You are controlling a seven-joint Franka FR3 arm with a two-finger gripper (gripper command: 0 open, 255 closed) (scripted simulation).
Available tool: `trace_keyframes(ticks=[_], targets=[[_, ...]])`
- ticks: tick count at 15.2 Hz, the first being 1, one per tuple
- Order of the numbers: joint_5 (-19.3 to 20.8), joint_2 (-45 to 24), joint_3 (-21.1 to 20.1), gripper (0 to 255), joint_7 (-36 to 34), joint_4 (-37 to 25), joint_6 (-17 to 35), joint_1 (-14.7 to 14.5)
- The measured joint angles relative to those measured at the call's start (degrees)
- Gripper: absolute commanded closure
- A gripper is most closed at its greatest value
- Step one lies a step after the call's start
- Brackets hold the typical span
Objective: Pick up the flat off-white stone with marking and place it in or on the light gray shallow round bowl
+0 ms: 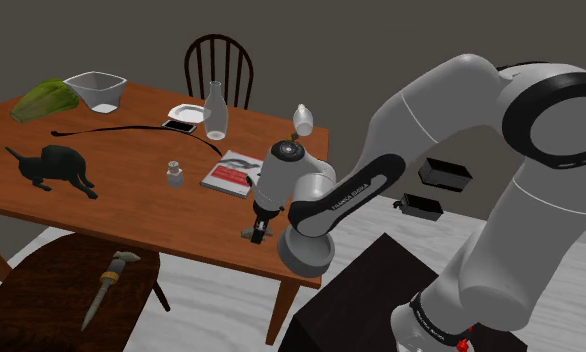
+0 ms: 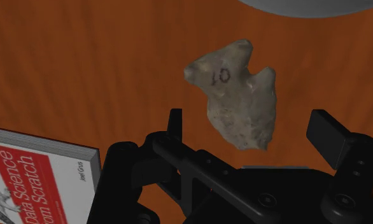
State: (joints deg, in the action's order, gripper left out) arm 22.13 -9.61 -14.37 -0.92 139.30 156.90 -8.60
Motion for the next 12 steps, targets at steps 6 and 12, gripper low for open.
trace_keyframes(ticks=[6,12], targets=[[3.92,-3.81,1.76,0,-2.94,-0.99,2.56,-0.97],[4.13,-4.03,1.87,255,-3.1,-1.1,2.67,-1.04]])
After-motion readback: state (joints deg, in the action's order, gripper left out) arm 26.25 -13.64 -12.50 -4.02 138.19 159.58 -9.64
